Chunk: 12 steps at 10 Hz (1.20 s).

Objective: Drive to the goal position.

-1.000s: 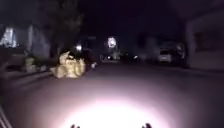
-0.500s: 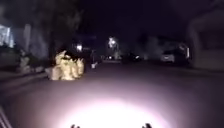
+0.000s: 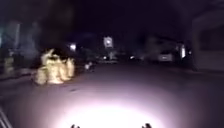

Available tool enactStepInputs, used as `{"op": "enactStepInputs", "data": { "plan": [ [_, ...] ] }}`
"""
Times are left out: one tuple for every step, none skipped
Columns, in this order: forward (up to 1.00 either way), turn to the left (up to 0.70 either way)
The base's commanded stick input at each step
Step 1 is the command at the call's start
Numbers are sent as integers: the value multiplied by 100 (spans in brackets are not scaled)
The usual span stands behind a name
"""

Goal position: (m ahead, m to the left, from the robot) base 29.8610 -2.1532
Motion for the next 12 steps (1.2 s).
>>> {"op": "enactStepInputs", "data": {
  "plan": [
    [85, -34],
    [85, -34],
    [85, -34],
    [85, -34],
    [85, -27],
    [85, -12],
    [85, 0],
    [85, 0],
    [85, 0],
    [85, 0],
    [85, 0],
    [85, 0]
  ]
}}
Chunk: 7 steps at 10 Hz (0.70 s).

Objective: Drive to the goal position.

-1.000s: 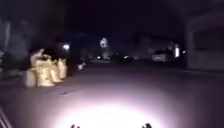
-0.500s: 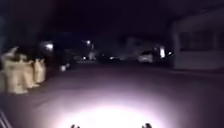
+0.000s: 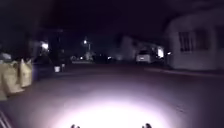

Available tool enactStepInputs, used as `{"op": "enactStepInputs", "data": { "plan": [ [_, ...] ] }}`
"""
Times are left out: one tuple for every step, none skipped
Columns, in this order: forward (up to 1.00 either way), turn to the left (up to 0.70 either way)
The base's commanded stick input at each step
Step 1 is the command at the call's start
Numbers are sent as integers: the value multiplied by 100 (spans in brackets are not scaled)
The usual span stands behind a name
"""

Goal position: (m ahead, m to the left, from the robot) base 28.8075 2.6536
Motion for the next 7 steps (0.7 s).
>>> {"op": "enactStepInputs", "data": {
  "plan": [
    [85, 0],
    [85, 0],
    [85, 0],
    [85, 0],
    [85, 0],
    [85, 0],
    [85, 2]
  ]
}}
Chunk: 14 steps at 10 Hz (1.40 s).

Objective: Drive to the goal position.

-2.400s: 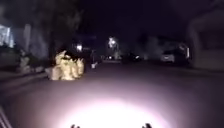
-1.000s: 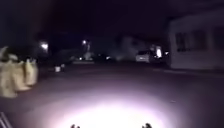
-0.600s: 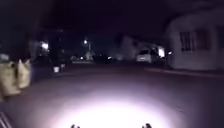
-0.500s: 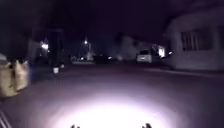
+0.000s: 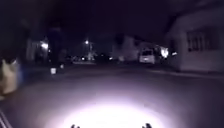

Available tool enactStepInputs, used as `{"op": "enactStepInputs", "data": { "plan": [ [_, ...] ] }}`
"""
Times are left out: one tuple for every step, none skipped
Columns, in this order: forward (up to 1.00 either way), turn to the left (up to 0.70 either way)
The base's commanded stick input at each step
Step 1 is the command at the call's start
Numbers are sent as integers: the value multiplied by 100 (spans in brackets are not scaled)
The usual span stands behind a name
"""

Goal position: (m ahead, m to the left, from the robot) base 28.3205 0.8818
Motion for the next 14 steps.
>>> {"op": "enactStepInputs", "data": {
  "plan": [
    [85, 30],
    [85, 34],
    [85, 10],
    [85, 0],
    [85, 0],
    [85, 0],
    [85, 0],
    [85, 0],
    [85, 12],
    [85, 34],
    [85, 34],
    [85, 34],
    [85, 23],
    [85, 9]
  ]
}}
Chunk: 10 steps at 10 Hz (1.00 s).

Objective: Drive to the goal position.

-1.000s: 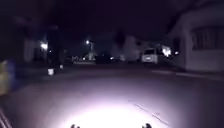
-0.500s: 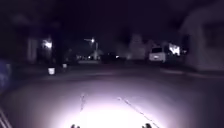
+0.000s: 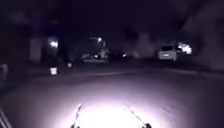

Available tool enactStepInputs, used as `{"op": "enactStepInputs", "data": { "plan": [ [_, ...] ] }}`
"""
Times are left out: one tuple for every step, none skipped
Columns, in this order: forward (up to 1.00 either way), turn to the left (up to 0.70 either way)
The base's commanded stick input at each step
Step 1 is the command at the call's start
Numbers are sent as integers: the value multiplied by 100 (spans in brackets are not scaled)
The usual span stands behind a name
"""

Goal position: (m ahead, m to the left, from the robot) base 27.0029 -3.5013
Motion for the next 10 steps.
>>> {"op": "enactStepInputs", "data": {
  "plan": [
    [85, 0],
    [85, 0],
    [85, 0],
    [85, 0],
    [85, 0],
    [85, 0],
    [85, 0],
    [85, 0],
    [85, 0],
    [85, 0]
  ]
}}
